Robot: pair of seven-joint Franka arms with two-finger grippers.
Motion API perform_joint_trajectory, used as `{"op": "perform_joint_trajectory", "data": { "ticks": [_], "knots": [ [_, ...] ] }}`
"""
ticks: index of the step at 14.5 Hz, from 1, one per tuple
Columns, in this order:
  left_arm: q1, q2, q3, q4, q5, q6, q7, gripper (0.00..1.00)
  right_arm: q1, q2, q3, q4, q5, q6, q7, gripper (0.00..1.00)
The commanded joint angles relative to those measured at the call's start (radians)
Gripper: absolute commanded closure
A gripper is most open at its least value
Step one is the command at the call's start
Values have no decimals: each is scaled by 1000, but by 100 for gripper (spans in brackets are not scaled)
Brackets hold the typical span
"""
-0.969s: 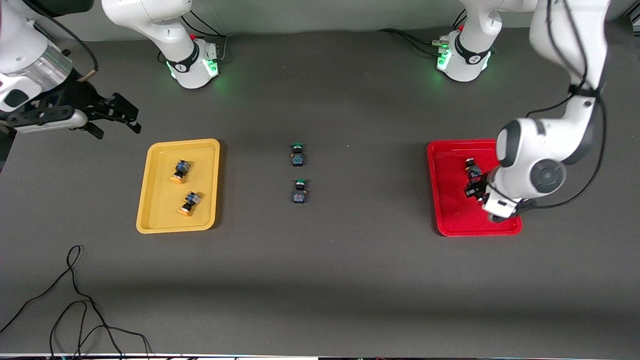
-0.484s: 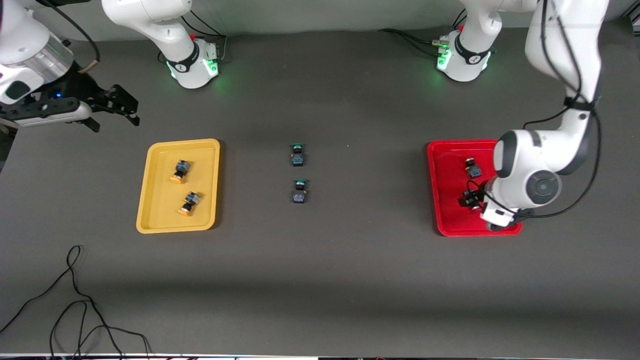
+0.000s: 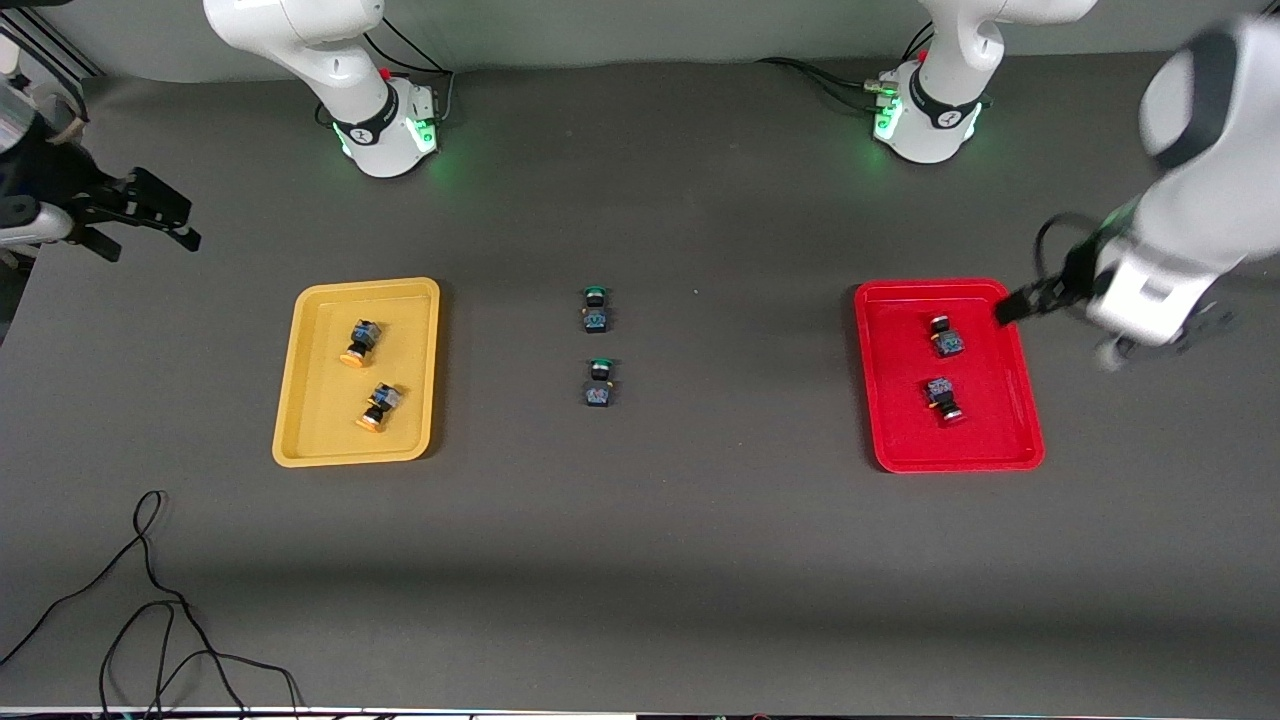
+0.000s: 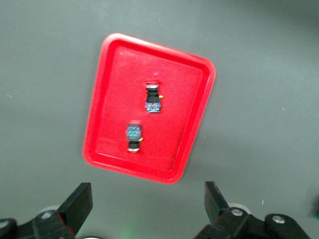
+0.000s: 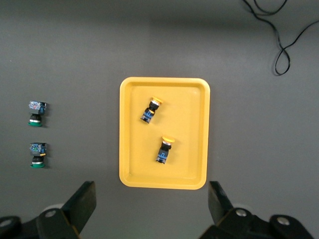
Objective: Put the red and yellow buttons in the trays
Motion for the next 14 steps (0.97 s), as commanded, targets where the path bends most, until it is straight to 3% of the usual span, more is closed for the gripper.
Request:
{"op": "perform_joint_trajectory", "data": {
  "ticks": [1, 2, 3, 7, 14],
  "knots": [
    [196, 37, -159, 91, 36, -50, 140, 0, -4, 39, 3, 95, -11, -69, -10, 0],
    [297, 35, -258, 93, 47, -45, 172, 0, -4, 32, 3, 93, -12, -81, -10, 0],
    [332, 37, -299, 95, 53, -45, 174, 0, -3, 32, 4, 93, -15, -87, -3, 0],
    [228, 41, -200, 95, 83, -36, 168, 0, -4, 94, 7, 142, -6, -80, 10, 0],
    [234, 26, -201, 98, 84, -54, 162, 0, 3, 115, 12, 173, -14, -80, 13, 0]
  ]
}}
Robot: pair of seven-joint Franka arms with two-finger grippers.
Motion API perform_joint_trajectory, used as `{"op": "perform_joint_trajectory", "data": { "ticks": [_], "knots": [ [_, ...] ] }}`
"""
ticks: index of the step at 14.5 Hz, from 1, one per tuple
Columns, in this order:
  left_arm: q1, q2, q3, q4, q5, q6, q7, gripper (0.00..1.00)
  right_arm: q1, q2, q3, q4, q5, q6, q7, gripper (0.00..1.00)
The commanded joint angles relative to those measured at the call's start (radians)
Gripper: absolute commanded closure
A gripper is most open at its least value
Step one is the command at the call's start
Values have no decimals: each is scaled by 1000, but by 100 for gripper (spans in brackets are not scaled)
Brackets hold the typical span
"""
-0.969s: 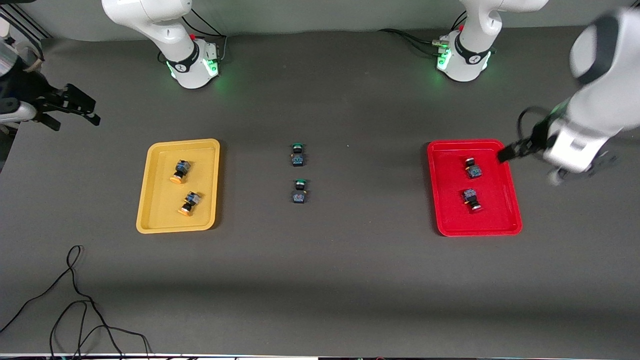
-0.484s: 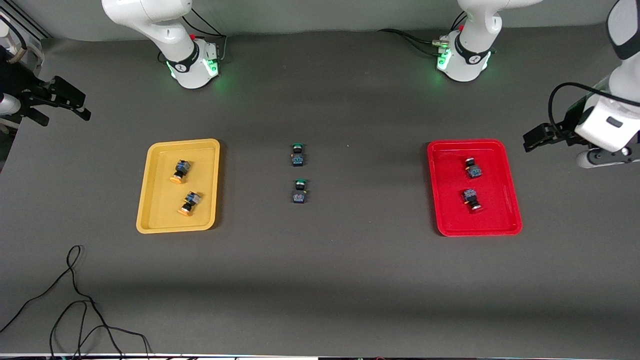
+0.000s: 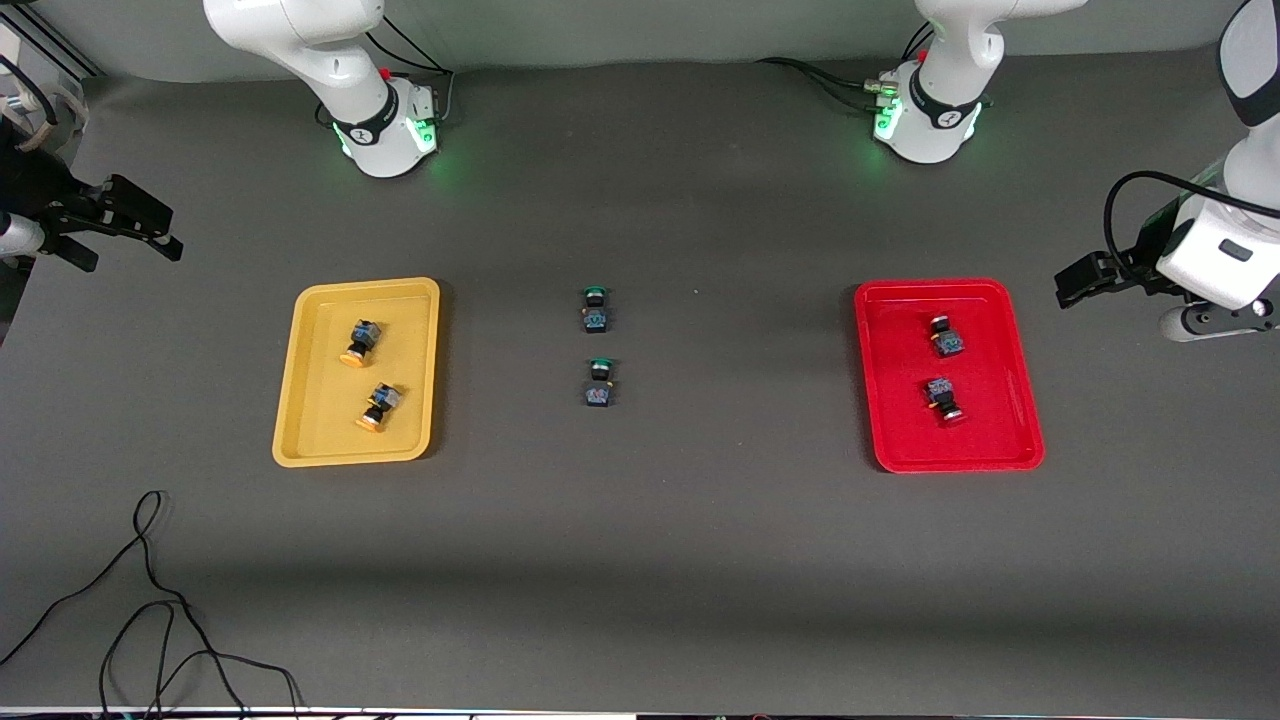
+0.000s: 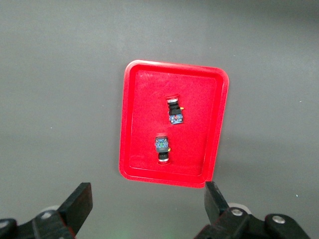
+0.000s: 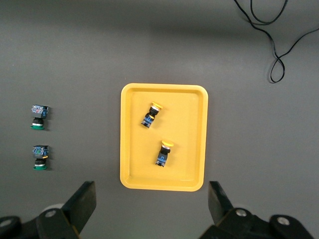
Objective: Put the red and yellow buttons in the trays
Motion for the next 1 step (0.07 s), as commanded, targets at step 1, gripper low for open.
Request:
{"op": "perform_joint_trajectory", "data": {
  "ticks": [1],
  "knots": [
    [-16, -11, 15, 20, 18, -26, 10, 0, 2, 24, 3, 39, -11, -16, 10, 0]
  ]
}}
